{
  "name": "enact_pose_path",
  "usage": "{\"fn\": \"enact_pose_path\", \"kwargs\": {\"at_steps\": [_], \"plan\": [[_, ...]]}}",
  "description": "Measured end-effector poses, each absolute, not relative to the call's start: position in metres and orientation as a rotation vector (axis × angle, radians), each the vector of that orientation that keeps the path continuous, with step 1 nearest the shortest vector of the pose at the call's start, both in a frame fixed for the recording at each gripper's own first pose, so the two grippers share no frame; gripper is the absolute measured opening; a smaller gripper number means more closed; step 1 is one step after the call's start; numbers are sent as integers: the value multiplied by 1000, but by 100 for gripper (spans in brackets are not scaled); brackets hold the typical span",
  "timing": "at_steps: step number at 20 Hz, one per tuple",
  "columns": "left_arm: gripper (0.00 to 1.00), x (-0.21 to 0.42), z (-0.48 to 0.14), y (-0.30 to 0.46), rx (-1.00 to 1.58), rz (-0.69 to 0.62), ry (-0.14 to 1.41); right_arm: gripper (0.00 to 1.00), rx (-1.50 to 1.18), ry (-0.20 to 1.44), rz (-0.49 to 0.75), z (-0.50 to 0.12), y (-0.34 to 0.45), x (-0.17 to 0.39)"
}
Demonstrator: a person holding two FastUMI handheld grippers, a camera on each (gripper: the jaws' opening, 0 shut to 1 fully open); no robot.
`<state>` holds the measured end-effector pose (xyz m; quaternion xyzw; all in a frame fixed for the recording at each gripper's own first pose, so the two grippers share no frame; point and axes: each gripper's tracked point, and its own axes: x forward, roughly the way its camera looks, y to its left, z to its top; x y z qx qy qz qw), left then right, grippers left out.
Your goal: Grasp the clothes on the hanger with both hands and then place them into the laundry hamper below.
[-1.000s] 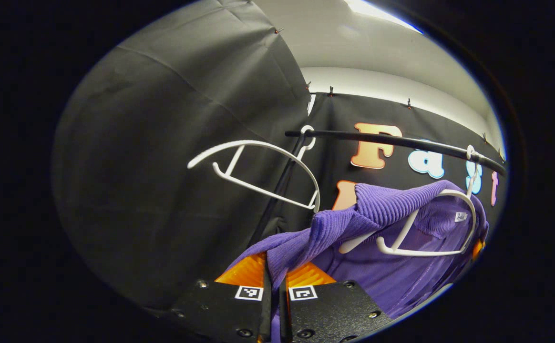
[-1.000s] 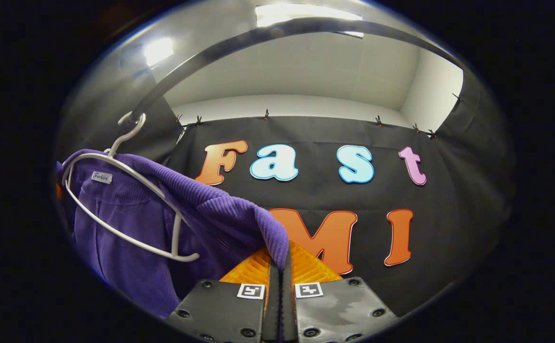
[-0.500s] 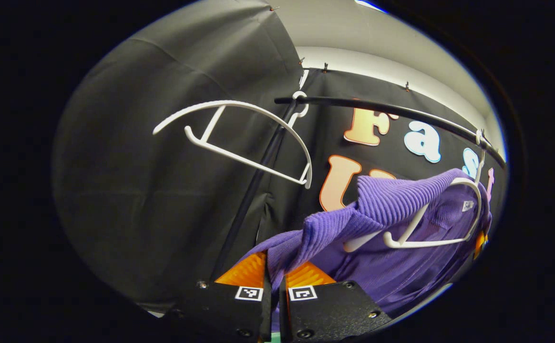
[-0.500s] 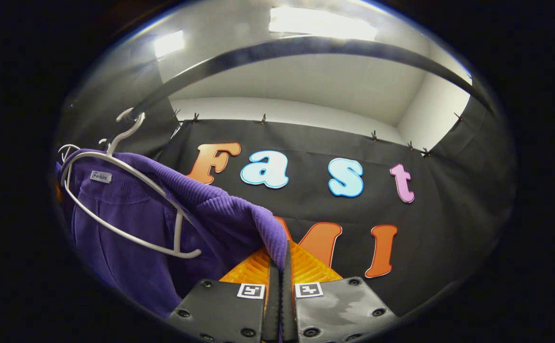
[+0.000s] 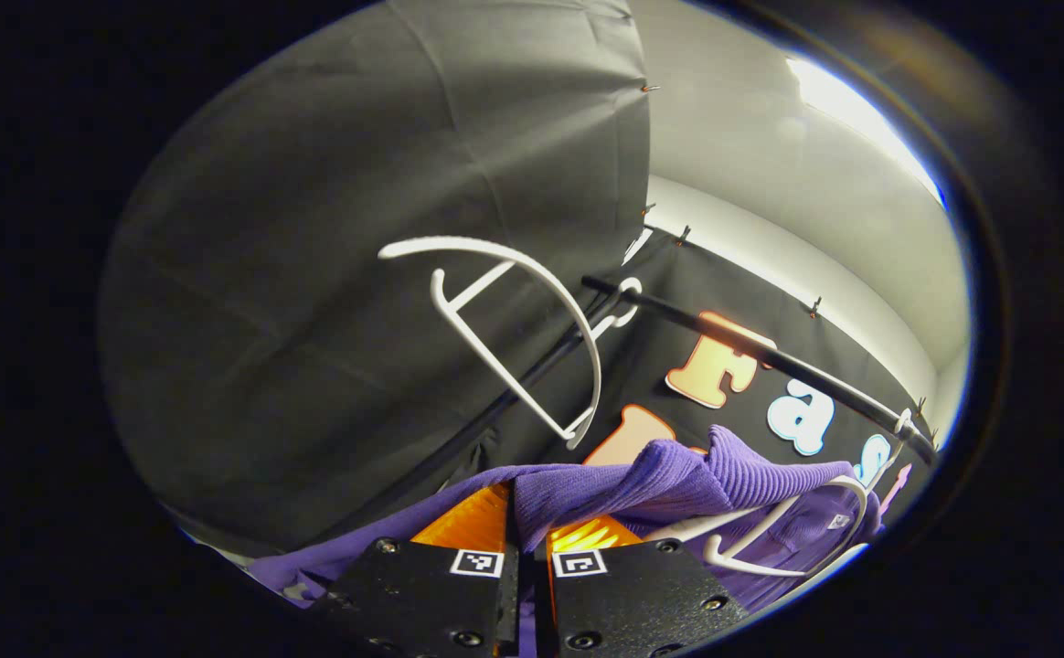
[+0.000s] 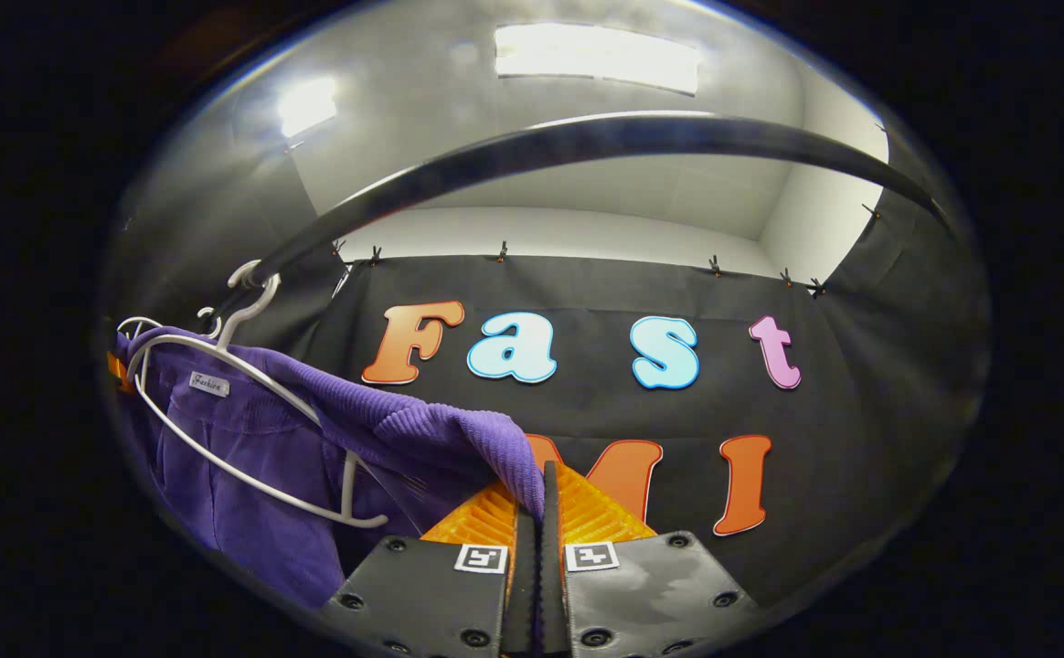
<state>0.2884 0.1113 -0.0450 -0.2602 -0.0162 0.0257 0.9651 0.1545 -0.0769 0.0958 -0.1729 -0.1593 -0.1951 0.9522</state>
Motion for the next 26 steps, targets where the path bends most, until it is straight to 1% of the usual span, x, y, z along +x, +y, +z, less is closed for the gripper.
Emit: {"fn": "enact_pose_path", "kwargs": {"at_steps": [2, 3, 5, 7, 9, 10, 11, 12, 13, 15, 18, 24, 25, 26], "plan": [[6, 291, -24, 117, -561, 53, -105, 10, -326, -321, -398, 94, -80, 154], [6, 298, -33, 116, -569, 56, -83, 10, -303, -307, -392, 89, -82, 158], [6, 303, -67, 111, -551, 67, 13, 10, -294, -300, -379, 84, -80, 170], [6, 312, -77, 109, -580, 86, 36, 10, -298, -304, -354, 84, -68, 168], [6, 310, -96, 113, -640, 95, 99, 10, -284, -280, -341, 76, -67, 169], [10, 307, -113, 116, -618, 117, 148, 10, -275, -262, -339, 71, -74, 175], [6, 298, -126, 120, -587, 131, 172, 10, -265, -247, -345, 65, -80, 177], [6, 285, -130, 123, -562, 127, 176, 5, -256, -237, -352, 61, -86, 177], [6, 275, -131, 121, -543, 112, 179, 9, -246, -219, -350, 55, -89, 179], [7, 254, -129, 118, -460, 103, 188, 10, -215, -197, -351, 42, -97, 186], [6, 230, -123, 117, -381, 62, 167, 10, -190, -218, -372, 38, -117, 183], [6, 187, -106, 123, -272, 35, 171, 10, -278, -201, -359, 37, -114, 148], [10, 179, -107, 125, -228, 43, 190, 10, -290, -192, -350, 35, -111, 140], [6, 170, -113, 126, -180, 48, 208, 10, -295, -183, -339, 32, -109, 135]]}}
